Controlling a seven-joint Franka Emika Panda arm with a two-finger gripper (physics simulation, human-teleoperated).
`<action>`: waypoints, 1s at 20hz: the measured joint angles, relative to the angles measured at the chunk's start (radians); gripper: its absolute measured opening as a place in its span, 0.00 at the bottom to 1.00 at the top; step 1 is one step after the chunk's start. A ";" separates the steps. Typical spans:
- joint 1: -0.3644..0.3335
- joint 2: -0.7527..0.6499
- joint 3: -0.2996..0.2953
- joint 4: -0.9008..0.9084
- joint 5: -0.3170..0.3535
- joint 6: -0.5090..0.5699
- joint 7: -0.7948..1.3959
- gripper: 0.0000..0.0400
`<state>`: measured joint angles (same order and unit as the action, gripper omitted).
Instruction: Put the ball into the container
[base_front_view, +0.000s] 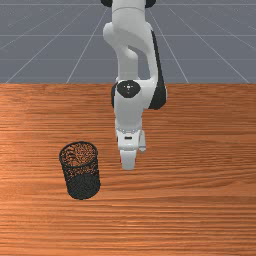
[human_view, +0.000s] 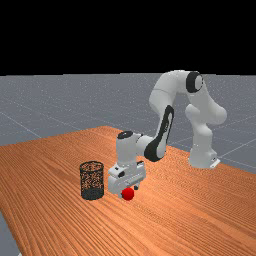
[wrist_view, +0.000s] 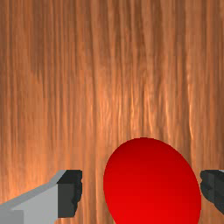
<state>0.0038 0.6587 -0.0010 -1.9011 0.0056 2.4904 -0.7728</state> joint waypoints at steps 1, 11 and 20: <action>0.002 0.002 0.002 0.006 -0.002 -0.011 -0.004 1.00; -0.035 0.019 -0.012 0.027 -0.008 -0.034 -0.047 1.00; 0.025 0.007 -0.015 0.010 -0.024 -0.011 0.021 1.00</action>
<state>0.0292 0.6662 -0.0160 -1.8912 -0.0189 2.4797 -0.7515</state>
